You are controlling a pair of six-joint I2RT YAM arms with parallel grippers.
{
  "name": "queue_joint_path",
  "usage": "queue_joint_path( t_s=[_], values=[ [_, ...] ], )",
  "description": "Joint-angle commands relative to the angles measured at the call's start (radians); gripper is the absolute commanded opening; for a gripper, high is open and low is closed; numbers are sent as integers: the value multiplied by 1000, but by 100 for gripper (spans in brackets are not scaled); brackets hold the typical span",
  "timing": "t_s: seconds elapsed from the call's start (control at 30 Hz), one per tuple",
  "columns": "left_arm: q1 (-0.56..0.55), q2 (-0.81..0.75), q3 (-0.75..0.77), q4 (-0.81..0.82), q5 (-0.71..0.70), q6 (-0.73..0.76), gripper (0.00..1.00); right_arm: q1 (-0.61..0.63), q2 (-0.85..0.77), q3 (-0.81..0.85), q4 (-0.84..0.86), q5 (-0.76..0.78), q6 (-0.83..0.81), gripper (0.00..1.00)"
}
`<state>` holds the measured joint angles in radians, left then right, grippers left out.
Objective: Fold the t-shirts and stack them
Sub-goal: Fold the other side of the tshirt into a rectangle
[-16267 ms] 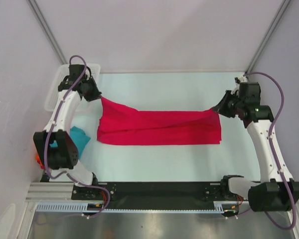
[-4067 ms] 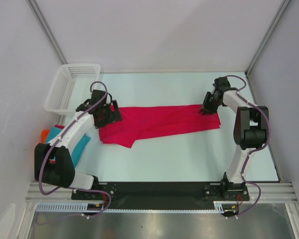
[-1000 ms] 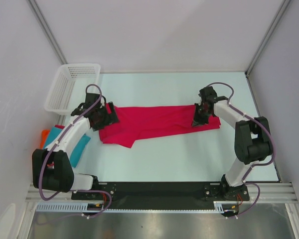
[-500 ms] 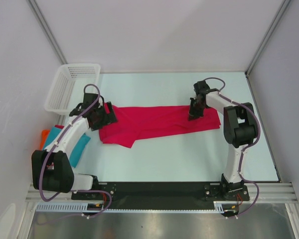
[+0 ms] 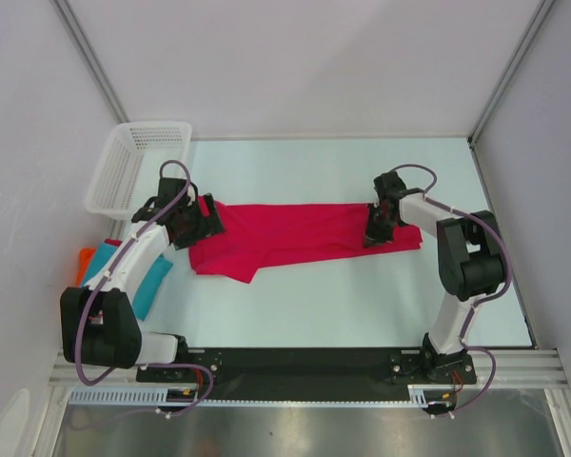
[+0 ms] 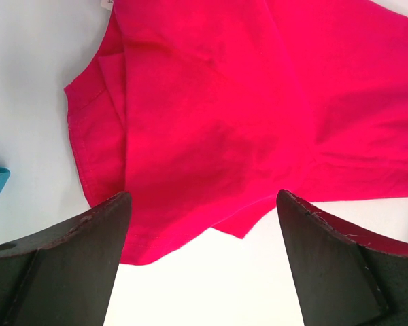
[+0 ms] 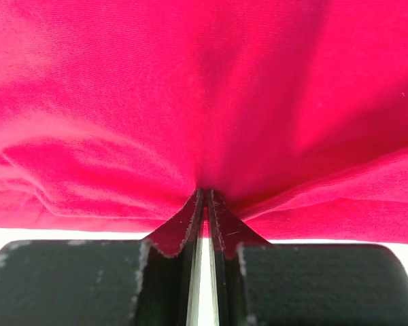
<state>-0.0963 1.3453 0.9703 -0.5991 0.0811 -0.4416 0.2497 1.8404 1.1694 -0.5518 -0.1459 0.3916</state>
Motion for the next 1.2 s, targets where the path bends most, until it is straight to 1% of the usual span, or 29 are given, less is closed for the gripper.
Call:
queue_joint_path(
  t_s=[0.0, 0.4, 0.53, 0.77, 0.8, 0.93, 1.03, 1.17],
  values=[
    [9, -15, -8, 35, 19, 20, 93, 16, -26, -10, -17, 8, 12, 11],
    [9, -11, -10, 33, 14, 21, 93, 34, -30, 18, -28, 28, 18, 11],
    [9, -12, -12, 32, 11, 23, 93, 31, 13, 90, -45, 43, 9, 11],
    [7, -14, -13, 30, 6, 26, 93, 14, 149, 297, -97, 63, -13, 11],
    [7, -15, -13, 27, 5, 27, 93, 5, 175, 337, -102, 63, -13, 11],
    [9, -15, -12, 28, 6, 26, 93, -30, 229, 407, -117, 60, -19, 11],
    [10, -11, -10, 30, 8, 27, 93, -59, 247, 420, -128, 54, -22, 11],
    [13, -12, -10, 30, 14, 29, 93, -92, 208, 369, -114, 60, -31, 11]
  ],
)
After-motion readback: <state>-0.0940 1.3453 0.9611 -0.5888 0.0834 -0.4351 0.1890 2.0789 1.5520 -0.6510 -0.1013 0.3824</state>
